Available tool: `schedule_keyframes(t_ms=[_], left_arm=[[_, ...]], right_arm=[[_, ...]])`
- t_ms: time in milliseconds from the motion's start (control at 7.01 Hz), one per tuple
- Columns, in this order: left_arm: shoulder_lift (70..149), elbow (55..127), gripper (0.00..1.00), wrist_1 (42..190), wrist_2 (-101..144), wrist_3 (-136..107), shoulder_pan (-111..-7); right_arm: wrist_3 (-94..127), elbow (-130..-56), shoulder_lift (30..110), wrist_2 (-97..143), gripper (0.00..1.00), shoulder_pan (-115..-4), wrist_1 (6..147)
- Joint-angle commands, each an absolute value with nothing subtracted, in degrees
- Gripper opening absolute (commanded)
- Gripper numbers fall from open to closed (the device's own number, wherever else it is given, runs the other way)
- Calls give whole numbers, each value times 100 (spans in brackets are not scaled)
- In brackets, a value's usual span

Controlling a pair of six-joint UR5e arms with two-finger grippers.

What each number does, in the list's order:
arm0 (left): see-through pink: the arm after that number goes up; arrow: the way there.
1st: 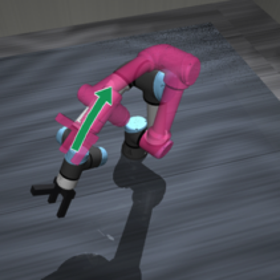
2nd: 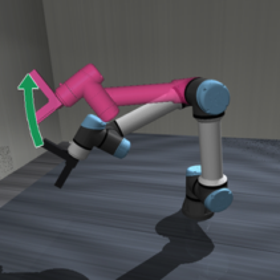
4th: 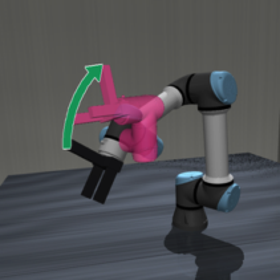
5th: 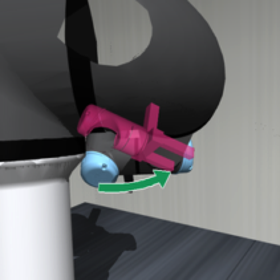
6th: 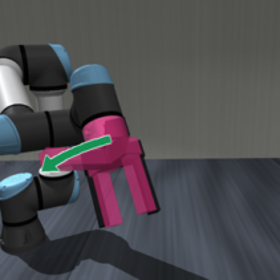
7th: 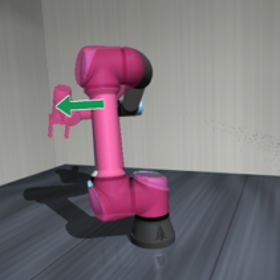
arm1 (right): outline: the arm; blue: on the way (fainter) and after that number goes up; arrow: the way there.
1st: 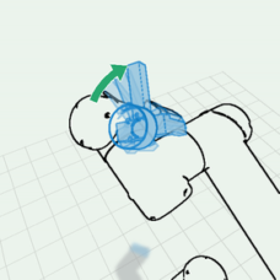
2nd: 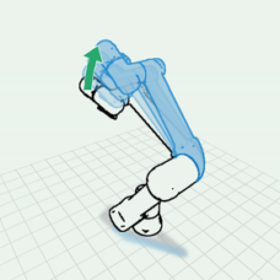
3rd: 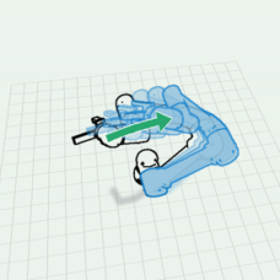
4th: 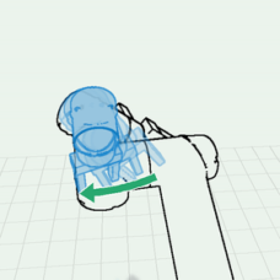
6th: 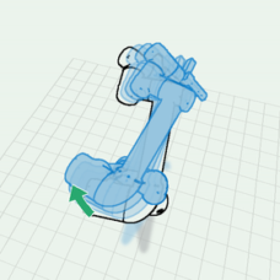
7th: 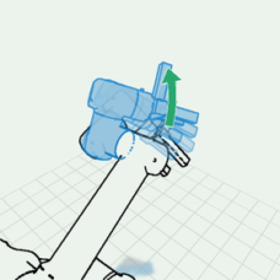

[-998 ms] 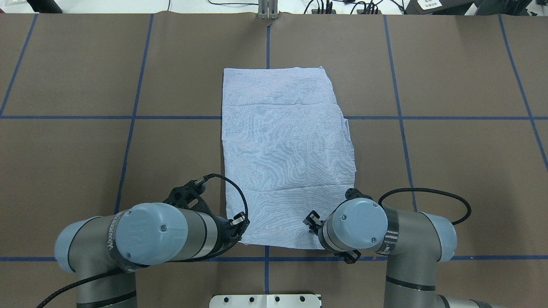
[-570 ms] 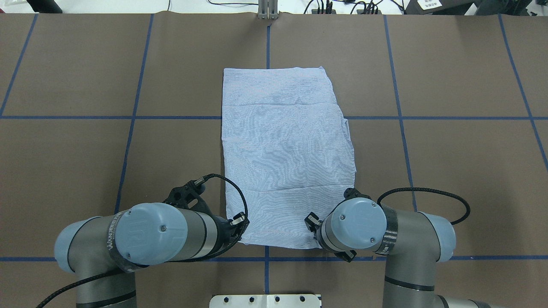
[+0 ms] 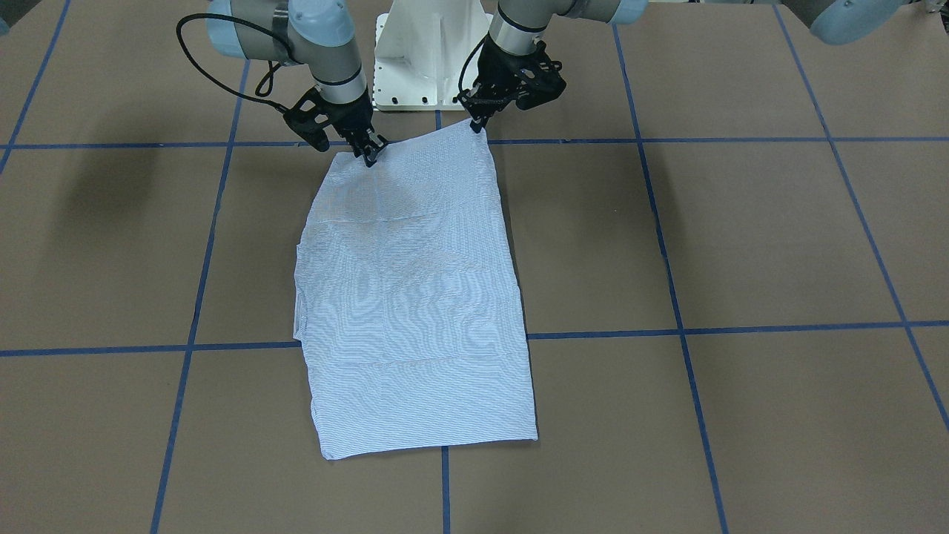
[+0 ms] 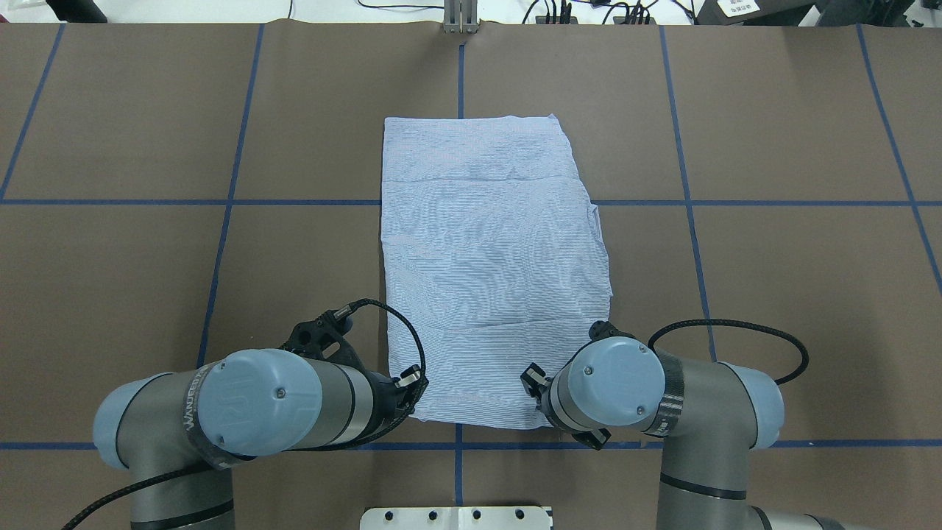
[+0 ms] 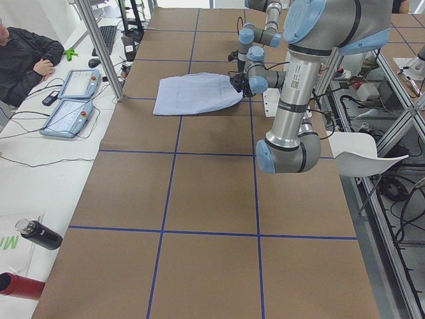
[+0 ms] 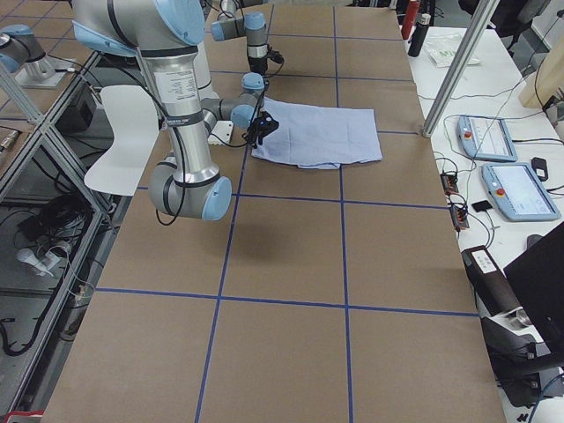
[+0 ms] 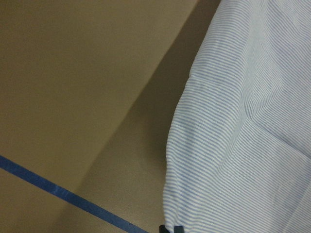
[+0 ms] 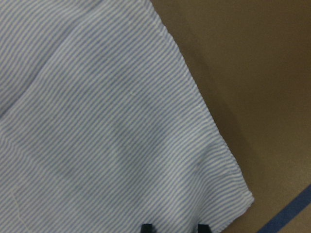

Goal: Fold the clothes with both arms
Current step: 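Grasp the near edge corners of the folded shirt with both grippers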

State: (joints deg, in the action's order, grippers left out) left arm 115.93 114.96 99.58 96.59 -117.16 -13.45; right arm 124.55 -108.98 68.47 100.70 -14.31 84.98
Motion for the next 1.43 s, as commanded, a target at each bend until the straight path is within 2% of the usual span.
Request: schedule_keyframes(t_ms=[0, 428, 856, 1141, 1283], left_arm=[[11593, 11496, 0, 9958, 9659, -11716, -1345], [11602, 11514, 0, 9958, 9659, -11716, -1345], [11602, 11514, 0, 9958, 9659, -11725, -1345], [11602, 11514, 0, 9958, 9659, -11725, -1345], [11602, 11514, 0, 9958, 9659, -11725, -1345]], right_arm=[[12454, -10846, 6847, 10046, 73, -1424, 8508], [12454, -10846, 6803, 10046, 75, -1415, 8508], [12454, -10802, 6768, 10046, 72, -1406, 8517], [12454, -10776, 6768, 10046, 66, -1406, 8517], [12454, -10775, 6768, 10055, 55, -1406, 8517]])
